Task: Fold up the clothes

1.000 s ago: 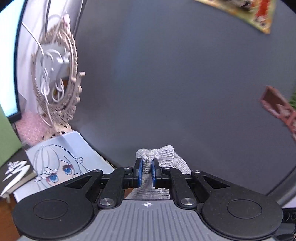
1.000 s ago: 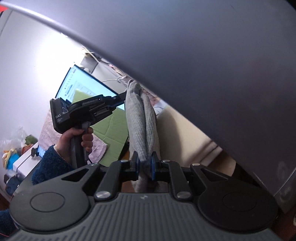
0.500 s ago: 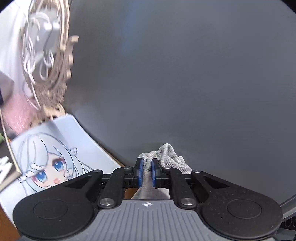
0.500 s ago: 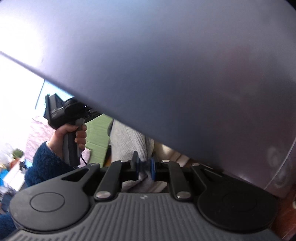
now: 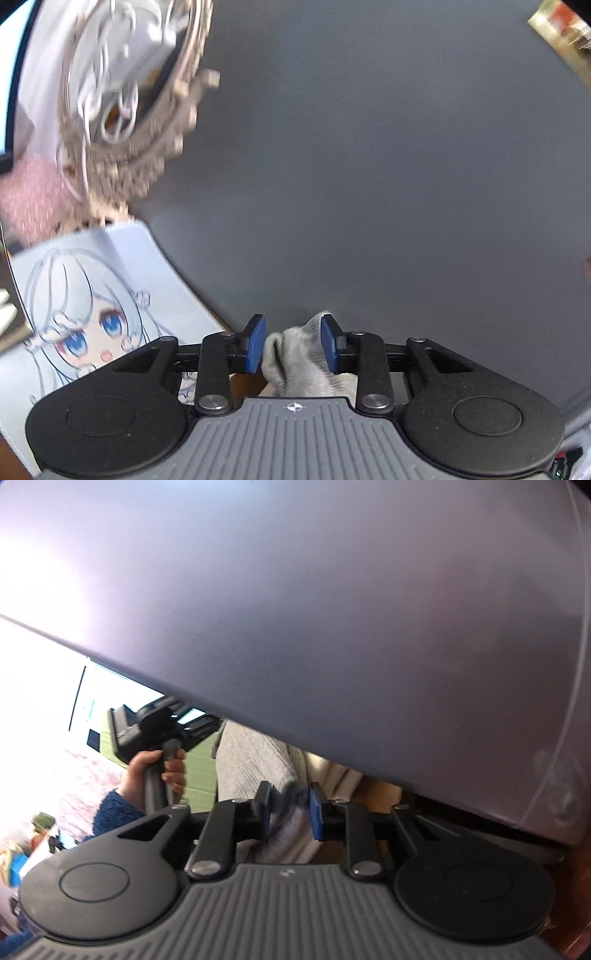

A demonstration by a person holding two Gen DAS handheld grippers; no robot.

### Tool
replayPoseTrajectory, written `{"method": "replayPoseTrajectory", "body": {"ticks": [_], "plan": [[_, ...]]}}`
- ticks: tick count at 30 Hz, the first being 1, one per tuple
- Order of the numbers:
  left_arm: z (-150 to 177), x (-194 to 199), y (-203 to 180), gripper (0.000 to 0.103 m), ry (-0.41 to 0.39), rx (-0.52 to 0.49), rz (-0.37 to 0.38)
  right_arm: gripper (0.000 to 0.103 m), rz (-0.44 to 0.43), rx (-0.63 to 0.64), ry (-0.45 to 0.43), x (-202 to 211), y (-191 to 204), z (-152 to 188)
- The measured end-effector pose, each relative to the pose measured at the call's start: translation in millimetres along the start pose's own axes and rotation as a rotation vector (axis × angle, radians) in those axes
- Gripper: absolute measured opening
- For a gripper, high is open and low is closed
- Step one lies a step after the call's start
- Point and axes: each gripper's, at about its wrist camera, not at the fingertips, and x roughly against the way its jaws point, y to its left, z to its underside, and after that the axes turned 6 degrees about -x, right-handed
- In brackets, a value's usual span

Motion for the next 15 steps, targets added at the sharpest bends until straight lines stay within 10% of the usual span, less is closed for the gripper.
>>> {"method": "replayPoseTrajectory", "body": {"ticks": [15], "plan": [[76.1, 55.9, -13.1, 0.035, 0.020, -0.161, -0.062, 0.034, 0.074, 0.681, 0.096, -24.7, 65.6, 67.3]]}}
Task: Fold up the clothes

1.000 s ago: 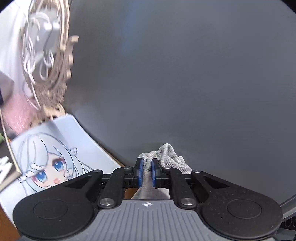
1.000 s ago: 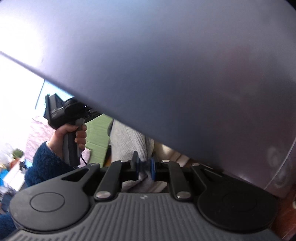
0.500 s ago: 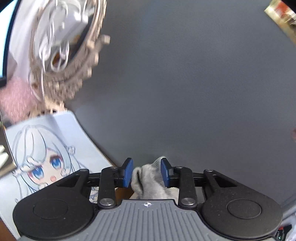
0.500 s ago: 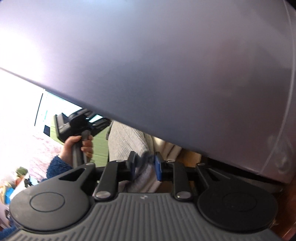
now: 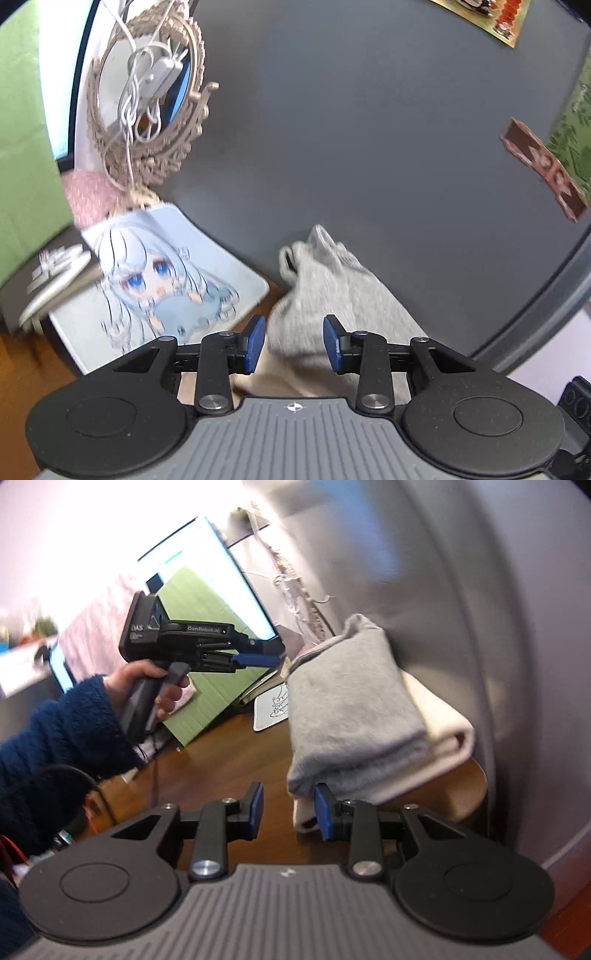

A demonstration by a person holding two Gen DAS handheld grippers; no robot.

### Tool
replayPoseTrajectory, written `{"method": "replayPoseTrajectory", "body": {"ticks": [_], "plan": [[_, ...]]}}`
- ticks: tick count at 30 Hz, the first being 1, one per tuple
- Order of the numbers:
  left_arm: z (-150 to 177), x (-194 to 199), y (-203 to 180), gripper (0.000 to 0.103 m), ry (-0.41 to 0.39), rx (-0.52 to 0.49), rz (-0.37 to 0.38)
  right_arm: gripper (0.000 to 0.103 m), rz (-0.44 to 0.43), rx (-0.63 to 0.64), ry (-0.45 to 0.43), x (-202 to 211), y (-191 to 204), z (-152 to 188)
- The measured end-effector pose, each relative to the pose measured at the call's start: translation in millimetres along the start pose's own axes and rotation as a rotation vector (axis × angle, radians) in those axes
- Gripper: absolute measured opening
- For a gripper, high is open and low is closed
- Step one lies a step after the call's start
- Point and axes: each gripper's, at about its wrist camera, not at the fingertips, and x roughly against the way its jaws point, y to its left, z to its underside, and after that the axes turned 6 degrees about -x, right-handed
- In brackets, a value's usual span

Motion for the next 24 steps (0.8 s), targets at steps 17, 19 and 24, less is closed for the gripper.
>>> {"method": "replayPoseTrajectory", "body": {"ticks": [17, 19, 24], "plan": [[20.5, -31.2, 36.9, 0.006, -0.073, 0.441, 0.108, 0.003, 0.123, 0.225, -0.063, -10.5, 39.0, -2.0], [16.9, -28.0, 37.1, 0.006, -0.087, 0.442, 0.098, 0.002, 0.130, 0.252, -0.059, -7.4, 42.7, 1.7], [14.0, -28.3, 37.8, 0.006, -0.085, 0.438, 0.083, 0.001, 0.154, 0.258, -0.053, 5.5, 40.4, 12.5]]}}
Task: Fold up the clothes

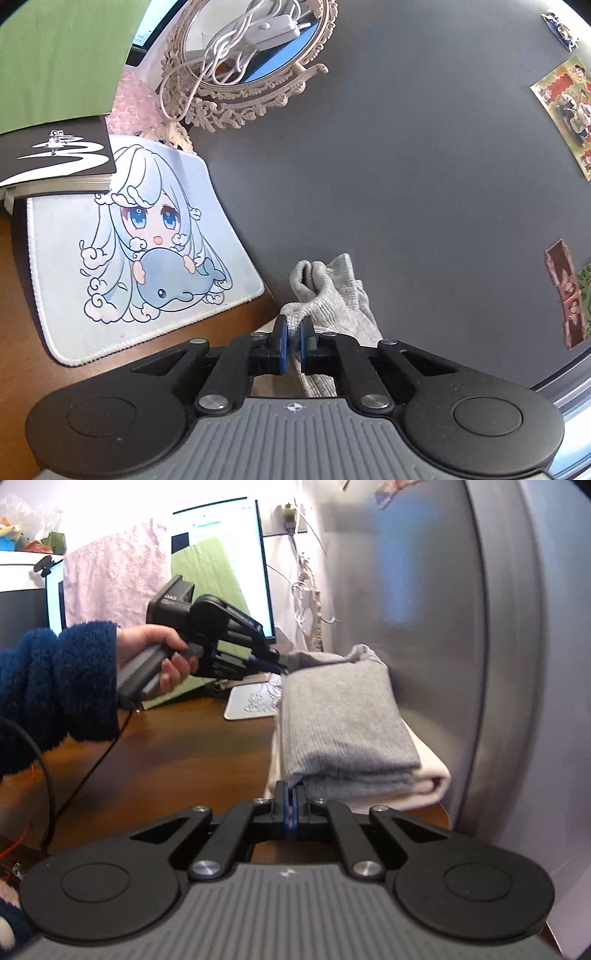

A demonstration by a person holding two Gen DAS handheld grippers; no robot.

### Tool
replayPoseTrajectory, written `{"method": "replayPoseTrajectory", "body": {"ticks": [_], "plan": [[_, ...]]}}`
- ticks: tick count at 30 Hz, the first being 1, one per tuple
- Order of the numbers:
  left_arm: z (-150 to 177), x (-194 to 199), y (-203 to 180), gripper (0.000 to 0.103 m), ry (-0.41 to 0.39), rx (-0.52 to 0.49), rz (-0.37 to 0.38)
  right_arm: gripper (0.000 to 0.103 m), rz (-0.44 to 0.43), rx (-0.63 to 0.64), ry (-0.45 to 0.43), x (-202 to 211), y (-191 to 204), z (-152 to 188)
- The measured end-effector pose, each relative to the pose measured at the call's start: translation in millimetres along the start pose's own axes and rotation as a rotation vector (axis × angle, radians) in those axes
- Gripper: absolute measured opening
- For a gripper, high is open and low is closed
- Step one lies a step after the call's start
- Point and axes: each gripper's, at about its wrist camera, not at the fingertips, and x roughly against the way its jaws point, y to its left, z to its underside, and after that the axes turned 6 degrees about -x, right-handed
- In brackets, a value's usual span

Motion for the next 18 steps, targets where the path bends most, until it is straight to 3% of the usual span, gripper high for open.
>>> {"method": "replayPoseTrajectory", "body": {"ticks": [6, 9, 13, 15, 18], "plan": [[2.9, 0.2, 1.3, 0.006, 0.013, 0.007, -0.005, 0.000, -0.036, -0.035, 0.016, 10.1, 0.4, 9.2], [2.4, 1.3, -0.4, 0.006, 0.020, -0.004, -0.004, 0.006, 0.006, -0.080, -0.019, 16.9, -9.2, 5.2], [2.5, 3.6, 0.5, 0.006, 0.017, -0.001, -0.008, 0.016, -0.038, -0.349, -0.066, 19.4, -48.4, -4.9], [2.7, 4.2, 0.4, 0.006, 0.015, 0.002, -0.008, 0.040, -0.098, -0.518, -0.071, 15.9, -68.7, -6.5], [2.3, 4.1, 0.3, 0.006, 0.018, 0.001, -0.013, 0.040, -0.190, -0.736, -0.075, 5.9, -90.2, -1.4]]}}
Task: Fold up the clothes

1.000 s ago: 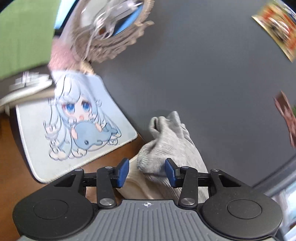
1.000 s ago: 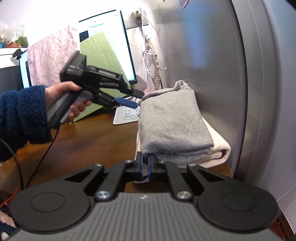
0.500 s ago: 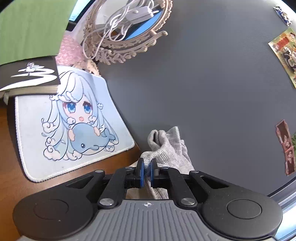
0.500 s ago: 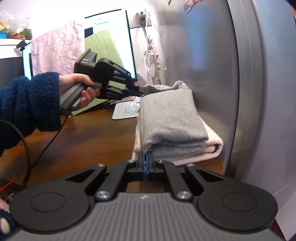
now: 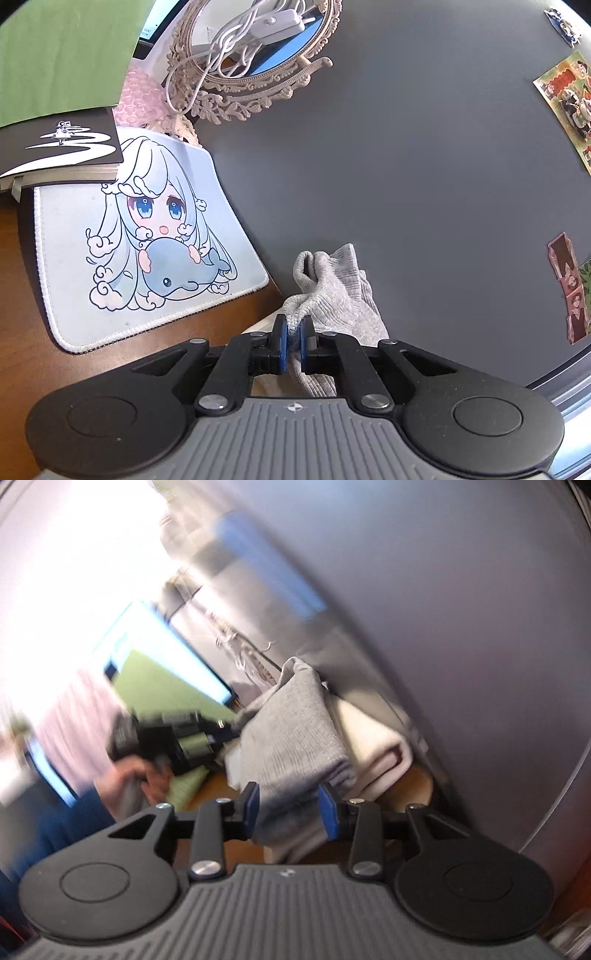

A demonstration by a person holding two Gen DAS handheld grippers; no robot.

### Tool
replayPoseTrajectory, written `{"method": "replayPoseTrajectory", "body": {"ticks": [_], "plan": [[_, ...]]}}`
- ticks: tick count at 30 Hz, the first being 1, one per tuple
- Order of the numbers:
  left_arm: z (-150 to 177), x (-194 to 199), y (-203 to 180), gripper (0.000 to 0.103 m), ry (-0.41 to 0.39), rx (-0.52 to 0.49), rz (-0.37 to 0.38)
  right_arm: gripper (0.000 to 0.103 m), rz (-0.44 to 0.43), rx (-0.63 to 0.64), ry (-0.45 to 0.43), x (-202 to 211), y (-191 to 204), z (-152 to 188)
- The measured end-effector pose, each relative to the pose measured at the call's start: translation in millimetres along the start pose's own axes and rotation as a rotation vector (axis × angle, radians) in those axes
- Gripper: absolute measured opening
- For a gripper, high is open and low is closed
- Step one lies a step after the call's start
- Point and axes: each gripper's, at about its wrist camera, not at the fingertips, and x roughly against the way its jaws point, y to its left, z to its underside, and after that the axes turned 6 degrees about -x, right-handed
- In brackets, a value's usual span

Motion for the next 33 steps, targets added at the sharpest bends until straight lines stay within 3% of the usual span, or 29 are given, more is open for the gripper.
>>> {"method": "replayPoseTrajectory", "body": {"ticks": [2, 3, 6, 11, 14, 16, 17, 18, 19, 21, 29, 33], "plan": [[-0.7, -0.4, 0.1, 0.006, 0.001, 0.001, -0.005, 0.033, -0.035, -0.119, 0.013, -5.9, -12.0, -4.2], [-1.1, -0.5, -0.2, 0.006, 0.000, -0.002, -0.009, 0.002, -0.036, -0.157, 0.022, -8.6, -16.9, -4.7], [-1.6, -0.7, -1.7, 0.006, -0.002, -0.013, -0.018, 0.001, -0.048, -0.243, 0.028, -8.1, -28.8, -3.8], [-0.7, -2.4, -3.3, 0.006, 0.000, -0.018, -0.029, 0.001, -0.060, -0.268, 0.025, 6.8, -37.8, -2.7], [0.1, -2.2, -3.2, 0.006, 0.001, -0.013, -0.028, 0.011, -0.112, -0.299, 0.066, 1.4, -37.8, 2.6], [0.1, -2.0, -3.0, 0.006, 0.001, -0.009, -0.027, 0.024, -0.142, -0.311, 0.085, -7.2, -35.1, 5.6], [0.0, -1.9, -2.9, 0.006, 0.001, -0.007, -0.028, 0.035, -0.154, -0.311, 0.092, -12.0, -33.3, 6.6], [-0.1, -1.9, -2.9, 0.006, 0.001, -0.005, -0.028, 0.035, -0.165, -0.312, 0.099, -16.7, -31.5, 7.7], [-0.4, -1.9, -3.0, 0.006, 0.000, -0.005, -0.030, 0.034, -0.176, -0.320, 0.101, -21.0, -30.9, 7.9], [-0.9, -1.9, -2.9, 0.006, -0.003, -0.005, -0.034, 0.004, -0.177, -0.315, 0.109, -24.6, -29.5, 8.3], [0.6, -1.8, -1.1, 0.007, -0.008, 0.011, -0.031, 0.000, -0.118, -0.239, 0.118, 0.8, -26.0, 14.8], [4.1, 5.9, -3.8, 0.012, -0.035, 0.018, -0.043, 0.006, -0.096, -0.151, 0.119, 14.6, -15.3, 16.0]]}}
